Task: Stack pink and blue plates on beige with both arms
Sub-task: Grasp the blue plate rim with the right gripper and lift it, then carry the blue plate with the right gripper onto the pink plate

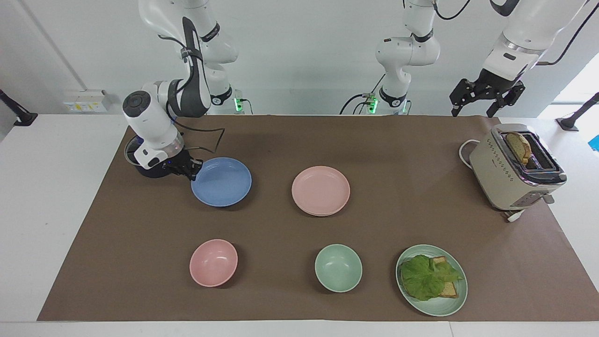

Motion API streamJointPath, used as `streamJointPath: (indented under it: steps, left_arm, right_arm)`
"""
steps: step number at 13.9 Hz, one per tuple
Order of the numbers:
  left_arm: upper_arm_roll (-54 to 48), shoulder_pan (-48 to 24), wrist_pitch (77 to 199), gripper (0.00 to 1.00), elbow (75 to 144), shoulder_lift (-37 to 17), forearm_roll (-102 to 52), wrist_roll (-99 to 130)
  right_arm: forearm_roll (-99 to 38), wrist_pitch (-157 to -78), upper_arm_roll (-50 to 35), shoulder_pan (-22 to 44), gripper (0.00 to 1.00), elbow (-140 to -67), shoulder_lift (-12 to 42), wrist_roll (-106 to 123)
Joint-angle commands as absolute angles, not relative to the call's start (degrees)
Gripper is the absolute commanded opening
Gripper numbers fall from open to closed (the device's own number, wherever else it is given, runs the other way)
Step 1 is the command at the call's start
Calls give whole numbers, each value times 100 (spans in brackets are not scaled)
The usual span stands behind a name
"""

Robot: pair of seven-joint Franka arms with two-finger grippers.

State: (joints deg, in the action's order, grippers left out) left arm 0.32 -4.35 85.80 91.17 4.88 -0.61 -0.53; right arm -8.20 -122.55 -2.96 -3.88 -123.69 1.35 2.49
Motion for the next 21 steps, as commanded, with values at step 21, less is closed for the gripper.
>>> streamJointPath:
  steps: [21]
  left_arm:
    - [26,-404,8464,100,9070,536,-9,-88]
  right_arm:
    - [-1635,-14722,-510,2584,0,-11883,1564,-2417]
